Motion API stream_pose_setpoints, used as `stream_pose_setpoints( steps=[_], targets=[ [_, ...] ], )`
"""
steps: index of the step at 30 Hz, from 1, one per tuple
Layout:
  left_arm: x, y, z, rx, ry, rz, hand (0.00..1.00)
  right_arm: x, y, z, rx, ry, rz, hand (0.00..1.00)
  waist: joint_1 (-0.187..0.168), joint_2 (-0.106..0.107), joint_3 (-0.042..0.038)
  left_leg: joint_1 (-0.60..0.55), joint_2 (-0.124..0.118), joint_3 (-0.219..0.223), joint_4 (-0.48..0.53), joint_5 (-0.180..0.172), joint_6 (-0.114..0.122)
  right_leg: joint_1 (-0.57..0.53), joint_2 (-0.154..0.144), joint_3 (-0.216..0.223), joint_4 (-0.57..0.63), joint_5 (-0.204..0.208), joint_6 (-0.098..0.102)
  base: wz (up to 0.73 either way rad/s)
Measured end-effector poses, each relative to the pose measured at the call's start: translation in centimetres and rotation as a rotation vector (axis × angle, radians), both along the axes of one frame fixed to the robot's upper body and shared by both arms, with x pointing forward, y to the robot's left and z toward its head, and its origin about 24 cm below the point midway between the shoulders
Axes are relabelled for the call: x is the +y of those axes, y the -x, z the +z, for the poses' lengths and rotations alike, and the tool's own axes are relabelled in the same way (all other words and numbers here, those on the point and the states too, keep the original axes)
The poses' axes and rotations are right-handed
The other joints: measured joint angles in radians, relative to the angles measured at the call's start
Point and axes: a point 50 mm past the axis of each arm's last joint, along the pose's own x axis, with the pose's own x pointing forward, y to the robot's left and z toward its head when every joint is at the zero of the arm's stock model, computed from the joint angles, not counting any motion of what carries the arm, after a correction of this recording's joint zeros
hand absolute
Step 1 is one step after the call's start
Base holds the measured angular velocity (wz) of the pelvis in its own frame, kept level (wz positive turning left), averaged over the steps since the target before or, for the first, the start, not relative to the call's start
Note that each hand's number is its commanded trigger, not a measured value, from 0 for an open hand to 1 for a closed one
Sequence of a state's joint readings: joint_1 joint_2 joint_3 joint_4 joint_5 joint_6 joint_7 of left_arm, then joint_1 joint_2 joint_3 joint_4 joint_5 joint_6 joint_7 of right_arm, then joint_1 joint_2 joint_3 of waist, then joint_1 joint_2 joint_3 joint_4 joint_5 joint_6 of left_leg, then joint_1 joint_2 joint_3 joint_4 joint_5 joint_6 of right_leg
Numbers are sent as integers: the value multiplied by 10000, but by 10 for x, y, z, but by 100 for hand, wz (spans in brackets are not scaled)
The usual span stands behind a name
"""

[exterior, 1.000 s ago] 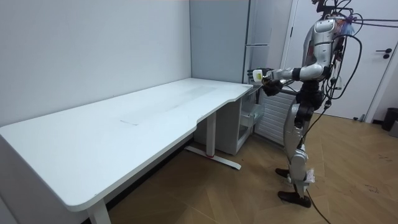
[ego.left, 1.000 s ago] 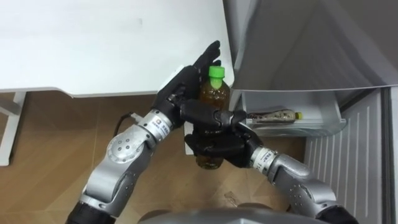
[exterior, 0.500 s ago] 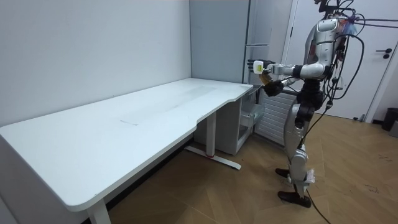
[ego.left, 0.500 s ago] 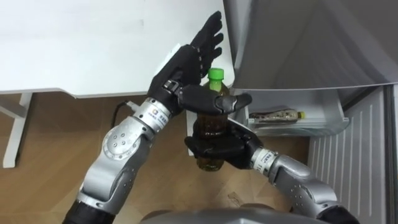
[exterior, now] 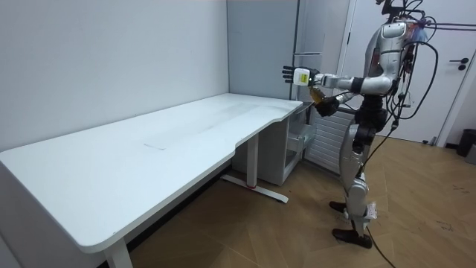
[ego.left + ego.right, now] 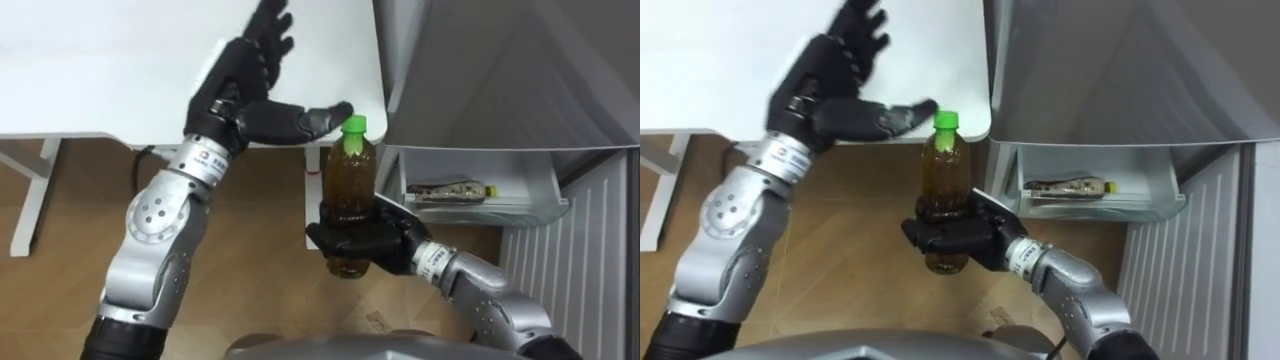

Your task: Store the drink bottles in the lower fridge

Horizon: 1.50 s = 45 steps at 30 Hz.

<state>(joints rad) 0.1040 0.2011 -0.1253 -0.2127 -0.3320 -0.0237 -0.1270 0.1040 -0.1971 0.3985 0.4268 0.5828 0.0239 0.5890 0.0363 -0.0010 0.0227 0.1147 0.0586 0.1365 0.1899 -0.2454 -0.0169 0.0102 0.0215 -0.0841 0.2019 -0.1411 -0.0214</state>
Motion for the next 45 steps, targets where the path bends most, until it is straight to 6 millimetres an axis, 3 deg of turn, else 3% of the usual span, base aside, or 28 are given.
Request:
stream_pose_setpoints(
  steps=[5,11,18,23,26,29,36,40,45],
  targets=[
    [11,-1,7,-357,-40,803,0,-1,-1,0,-12,-4,-55,100,169,-39,-13,11,1,-31,6,0,0,23,-6,-22,-12,0,0,0],
    [27,-2,12,-631,-70,2218,0,-18,2,-2,112,125,-856,100,395,-21,-34,26,0,-143,-1,0,0,100,-23,-138,-47,0,0,5],
    [72,3,20,-927,41,5172,0,-39,19,-10,594,365,-1911,100,627,90,-127,385,16,-93,-118,1,-2,465,-8,-148,-170,0,1,-1],
    [87,8,16,-785,-385,6452,0,-45,22,-13,870,728,-1922,100,1002,144,-116,554,10,-35,-221,2,0,581,11,-8,-165,2,4,-5],
    [93,11,8,-422,-538,7009,0,-44,22,-13,856,962,-1786,100,1067,179,-108,560,2,-64,-237,1,1,596,8,-16,-166,0,7,2],
    [103,13,-5,139,-929,7716,0,-44,22,-13,916,1037,-1753,100,1076,265,-164,567,-1,-91,-238,4,5,609,9,-16,-165,0,7,1],
    [120,38,-69,3012,-1508,9037,0,-49,22,-14,1094,1214,-2116,100,1056,237,-211,601,-13,-113,-226,8,10,638,-12,-119,-230,-5,16,0],
    [124,54,-101,4671,-931,9767,0,-50,24,-16,1205,1381,-2310,100,1071,162,-173,703,-10,-182,-246,7,10,870,-9,-171,-353,1,28,5],
    [123,65,-119,5660,-462,10084,0,-47,24,-16,1268,1375,-2247,100,1111,125,-159,608,-17,-224,-276,4,12,753,-16,-217,-335,-1,29,1]
  ],
)
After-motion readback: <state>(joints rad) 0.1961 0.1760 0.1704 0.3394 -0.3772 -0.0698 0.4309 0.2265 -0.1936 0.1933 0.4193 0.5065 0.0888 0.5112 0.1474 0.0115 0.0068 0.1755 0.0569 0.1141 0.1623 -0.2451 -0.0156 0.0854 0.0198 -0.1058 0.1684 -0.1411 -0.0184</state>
